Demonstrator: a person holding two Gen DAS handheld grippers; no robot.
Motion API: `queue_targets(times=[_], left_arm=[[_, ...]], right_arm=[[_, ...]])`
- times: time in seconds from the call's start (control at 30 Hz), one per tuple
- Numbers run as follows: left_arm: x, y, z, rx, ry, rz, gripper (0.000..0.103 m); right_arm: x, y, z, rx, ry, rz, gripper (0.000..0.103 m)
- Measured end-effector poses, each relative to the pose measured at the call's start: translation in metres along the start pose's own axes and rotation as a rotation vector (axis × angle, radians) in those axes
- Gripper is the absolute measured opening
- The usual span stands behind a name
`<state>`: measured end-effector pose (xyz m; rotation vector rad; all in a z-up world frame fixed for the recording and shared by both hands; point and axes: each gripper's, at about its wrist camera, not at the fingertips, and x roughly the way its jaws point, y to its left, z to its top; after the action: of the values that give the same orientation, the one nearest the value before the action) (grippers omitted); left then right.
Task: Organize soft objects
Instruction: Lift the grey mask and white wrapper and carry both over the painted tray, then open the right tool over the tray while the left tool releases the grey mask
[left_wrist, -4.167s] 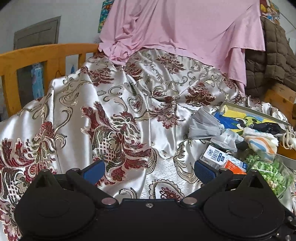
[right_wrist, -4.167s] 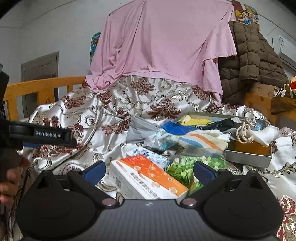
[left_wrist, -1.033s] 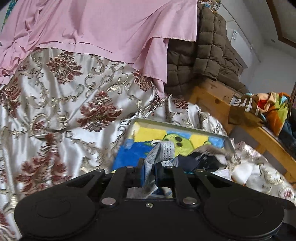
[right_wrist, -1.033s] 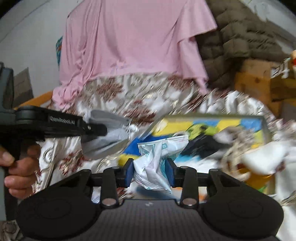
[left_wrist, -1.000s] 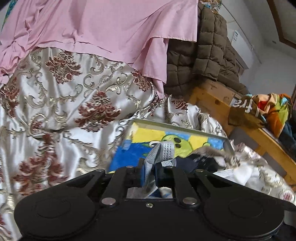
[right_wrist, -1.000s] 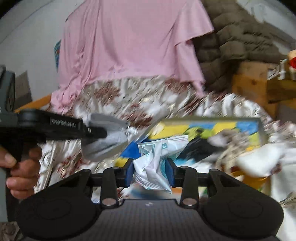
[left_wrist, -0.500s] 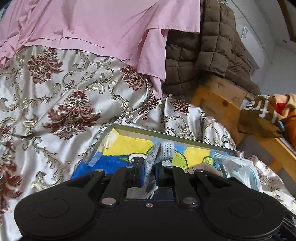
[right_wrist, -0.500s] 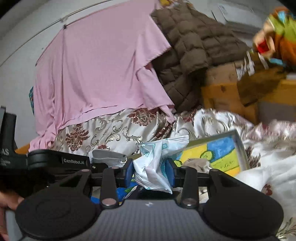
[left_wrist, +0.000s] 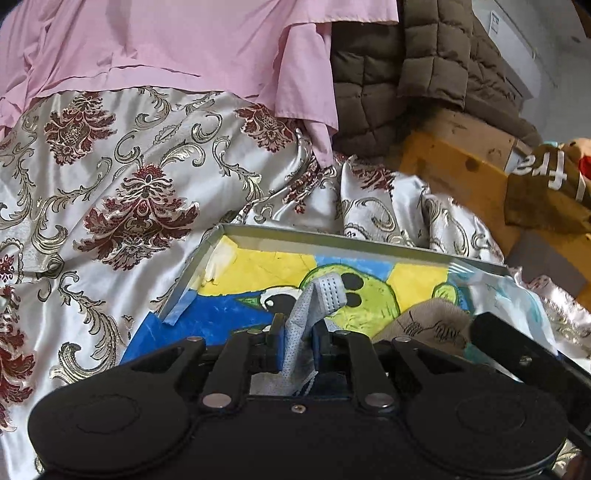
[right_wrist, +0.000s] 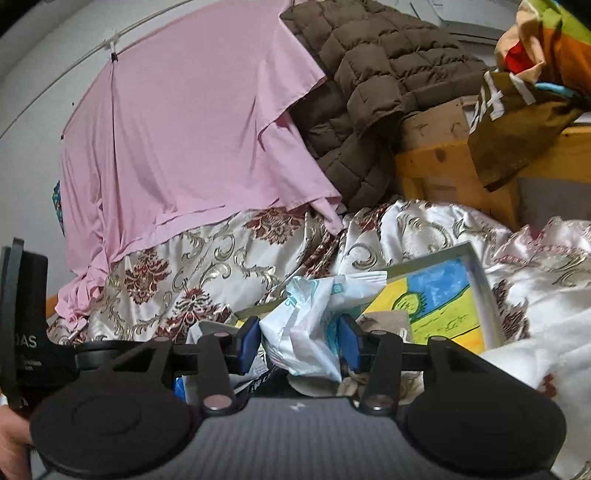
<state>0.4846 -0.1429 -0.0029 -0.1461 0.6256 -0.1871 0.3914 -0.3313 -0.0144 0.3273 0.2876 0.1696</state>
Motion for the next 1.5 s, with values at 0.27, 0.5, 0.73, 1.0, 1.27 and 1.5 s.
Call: queue_targets(times=[0.27,0.5,0.73,1.0,1.27,1.5], left_arm=[[0.006,0.005,-0.006,-0.005,0.02,0.024,0.016],[0.011,0.007,-0.012,-0.027,0.029,0.022,0.021],[0.01,0.008,-0.015,-0.031,0.024,0.031,0.041],[0.002,0.012,-0.018,-0.027,0.013,0.039,0.057],[-0.008,0.018,-0.02,-0.034,-0.008,0.039,0.074],[-0.022,0.014,-0.024,-0.008,-0.045,0.04,0.087]], right_arm=[[0.004,0.0,-0.003,0.016,0.015,0.015,0.052],[0.007,-0.004,-0.003,0.035,0.023,0.032,0.06],[0.006,-0.005,-0.002,0.041,0.022,0.045,0.065],[0.006,-0.004,-0.002,0.047,0.022,0.063,0.073],[0.001,-0.002,0.001,0.049,0.021,0.081,0.084],[-0.004,-0.001,0.004,0.069,0.011,0.101,0.09]])
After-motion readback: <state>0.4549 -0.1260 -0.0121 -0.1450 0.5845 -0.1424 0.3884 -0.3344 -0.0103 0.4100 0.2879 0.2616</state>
